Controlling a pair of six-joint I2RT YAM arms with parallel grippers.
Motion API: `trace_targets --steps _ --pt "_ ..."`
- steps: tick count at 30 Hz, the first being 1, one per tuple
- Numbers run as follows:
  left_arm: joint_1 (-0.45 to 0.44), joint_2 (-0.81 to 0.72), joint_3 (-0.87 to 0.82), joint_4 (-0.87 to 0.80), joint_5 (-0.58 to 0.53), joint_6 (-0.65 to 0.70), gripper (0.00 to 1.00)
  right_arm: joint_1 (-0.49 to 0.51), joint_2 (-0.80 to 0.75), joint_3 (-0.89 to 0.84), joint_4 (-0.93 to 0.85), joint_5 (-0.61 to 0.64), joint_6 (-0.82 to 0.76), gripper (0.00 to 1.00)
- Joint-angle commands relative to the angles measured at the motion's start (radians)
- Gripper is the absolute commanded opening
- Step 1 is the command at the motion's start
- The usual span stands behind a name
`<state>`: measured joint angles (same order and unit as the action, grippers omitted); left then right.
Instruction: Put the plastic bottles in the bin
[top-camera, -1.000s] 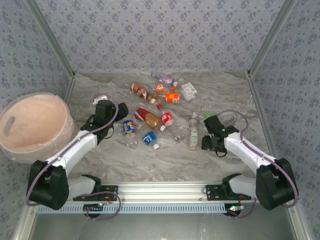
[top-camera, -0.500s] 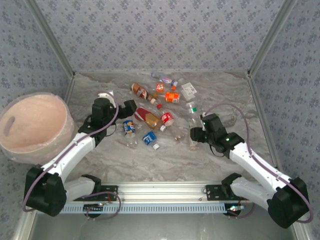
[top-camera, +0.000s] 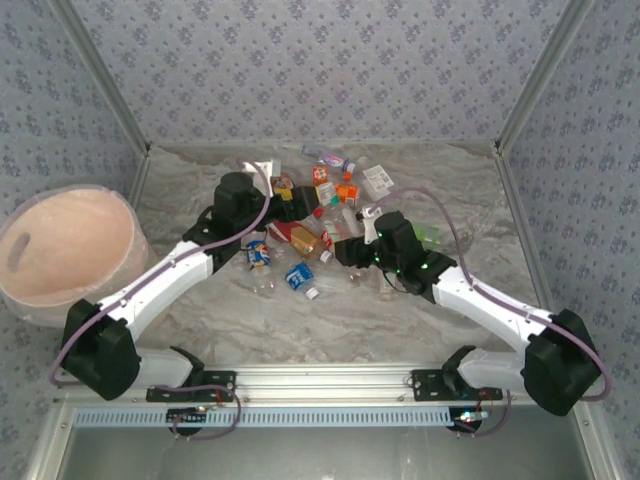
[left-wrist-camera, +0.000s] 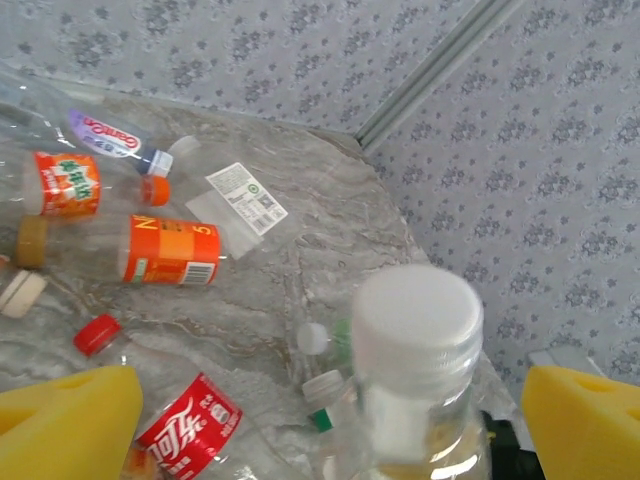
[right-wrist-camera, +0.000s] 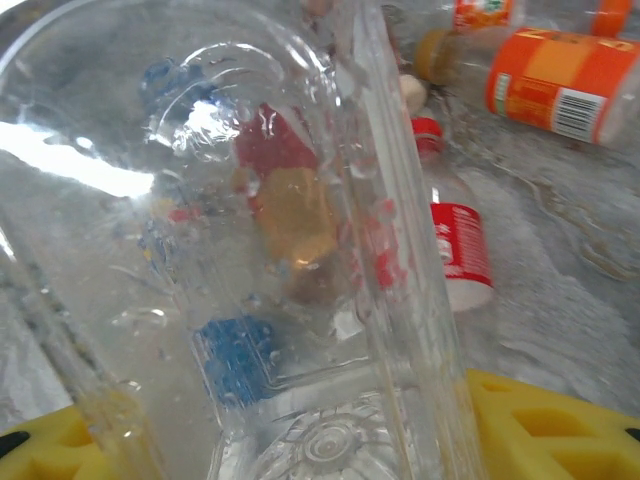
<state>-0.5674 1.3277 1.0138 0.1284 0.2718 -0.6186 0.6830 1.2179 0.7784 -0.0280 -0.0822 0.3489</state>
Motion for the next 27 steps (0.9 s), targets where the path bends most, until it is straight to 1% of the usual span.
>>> trace_targets --steps 1,4,6,8,10,12,14,17,19,21,23,26,27 --pt "-0.027 0.030 0.060 -0.011 -0.031 0.011 0.97 0.023 0.032 0.058 0.068 -0.033 -0.022 0.52" --pt "-0.045 0.052 0.078 -0.048 -0.103 0.011 0.94 0.036 0.051 0.072 0.082 -0.047 -0.033 0.52" --pt "-0.045 0.074 0.097 -0.069 -0.111 0.008 0.89 0.041 0.064 0.083 0.092 -0.074 -0.036 0.53" --pt "-0.046 0.088 0.109 -0.067 -0.099 0.010 0.82 0.047 0.078 0.096 0.092 -0.090 -0.038 0.53" --pt "-0.048 0.098 0.120 -0.074 -0.102 0.013 0.72 0.052 0.091 0.104 0.091 -0.099 -0.042 0.53" --pt "-0.048 0.106 0.126 -0.082 -0.106 0.013 0.60 0.055 0.103 0.109 0.097 -0.113 -0.044 0.53" --pt "-0.049 0.107 0.124 -0.081 -0.108 0.012 0.53 0.058 0.113 0.116 0.101 -0.124 -0.047 0.53" --pt "-0.050 0.105 0.120 -0.076 -0.114 0.008 0.45 0.057 0.120 0.123 0.103 -0.146 -0.060 0.54" --pt "-0.049 0.102 0.117 -0.069 -0.105 0.010 0.43 0.056 0.118 0.119 0.100 -0.177 -0.061 0.56" --pt "-0.048 0.099 0.115 -0.064 -0.103 0.013 0.41 0.049 0.114 0.116 0.112 -0.202 -0.064 0.60" --pt "-0.046 0.092 0.107 -0.058 -0.112 0.013 0.41 0.042 0.108 0.117 0.111 -0.235 -0.091 0.69" --pt "-0.033 0.090 0.095 -0.045 -0.140 -0.003 0.42 0.035 0.088 0.134 0.036 -0.278 -0.199 0.83" --pt "-0.028 0.096 0.100 -0.049 -0.152 -0.015 0.42 0.030 0.078 0.135 0.010 -0.278 -0.236 0.86"
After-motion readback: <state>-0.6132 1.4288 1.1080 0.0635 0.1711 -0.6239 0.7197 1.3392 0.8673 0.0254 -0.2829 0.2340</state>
